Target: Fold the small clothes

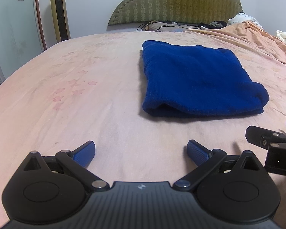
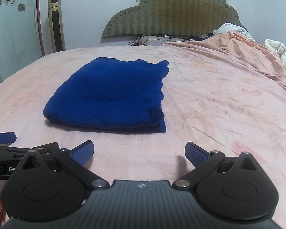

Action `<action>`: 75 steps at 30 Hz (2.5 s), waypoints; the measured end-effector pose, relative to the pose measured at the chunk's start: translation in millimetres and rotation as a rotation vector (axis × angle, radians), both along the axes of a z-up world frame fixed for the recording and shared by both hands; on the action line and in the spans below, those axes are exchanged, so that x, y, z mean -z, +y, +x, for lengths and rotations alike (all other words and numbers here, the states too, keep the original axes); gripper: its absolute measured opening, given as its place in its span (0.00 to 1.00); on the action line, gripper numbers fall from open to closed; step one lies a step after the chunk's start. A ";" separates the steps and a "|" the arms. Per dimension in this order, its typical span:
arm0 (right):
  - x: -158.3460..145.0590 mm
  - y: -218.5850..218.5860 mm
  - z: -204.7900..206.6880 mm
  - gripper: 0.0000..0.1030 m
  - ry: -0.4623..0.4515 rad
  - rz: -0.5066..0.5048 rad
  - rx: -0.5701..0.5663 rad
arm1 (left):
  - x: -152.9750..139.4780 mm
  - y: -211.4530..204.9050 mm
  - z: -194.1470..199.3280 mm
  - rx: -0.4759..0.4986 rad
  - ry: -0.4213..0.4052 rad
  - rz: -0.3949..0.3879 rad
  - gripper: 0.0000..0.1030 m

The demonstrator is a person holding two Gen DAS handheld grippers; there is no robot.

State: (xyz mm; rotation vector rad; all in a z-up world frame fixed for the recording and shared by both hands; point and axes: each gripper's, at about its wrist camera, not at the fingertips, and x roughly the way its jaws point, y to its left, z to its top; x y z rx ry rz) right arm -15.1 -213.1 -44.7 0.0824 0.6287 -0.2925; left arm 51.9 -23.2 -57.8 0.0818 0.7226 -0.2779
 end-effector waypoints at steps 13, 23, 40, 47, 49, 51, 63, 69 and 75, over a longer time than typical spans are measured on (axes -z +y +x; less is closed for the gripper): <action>3.8 -2.1 0.6 1.00 0.013 0.009 0.020 | 0.8 3.1 0.5 0.004 0.003 -0.016 1.00; 6.2 -2.8 0.7 1.00 0.020 0.018 0.015 | 1.0 5.3 0.1 0.003 0.007 -0.032 1.00; 6.5 -2.3 0.9 1.00 0.020 0.020 0.014 | 1.3 7.9 0.3 0.007 0.005 -0.039 1.00; 6.4 -2.1 0.8 1.00 0.020 0.019 0.014 | 1.3 7.9 0.2 0.008 0.006 -0.040 1.00; 6.2 -1.9 0.8 1.00 0.020 0.020 0.014 | 1.3 8.0 0.2 0.008 0.006 -0.040 1.00; 6.3 -1.9 0.8 1.00 0.020 0.020 0.014 | 1.4 7.9 0.3 0.009 0.006 -0.039 1.00; 6.6 -0.8 1.3 1.00 0.021 0.019 0.011 | 1.3 7.4 0.2 0.010 0.006 -0.039 1.00; 6.2 -0.6 1.2 1.00 0.020 0.021 0.011 | 1.2 7.7 0.3 0.011 0.007 -0.040 1.00; 2.8 1.6 1.9 1.00 0.015 0.028 -0.001 | -0.7 9.9 -1.6 0.014 0.017 -0.055 1.00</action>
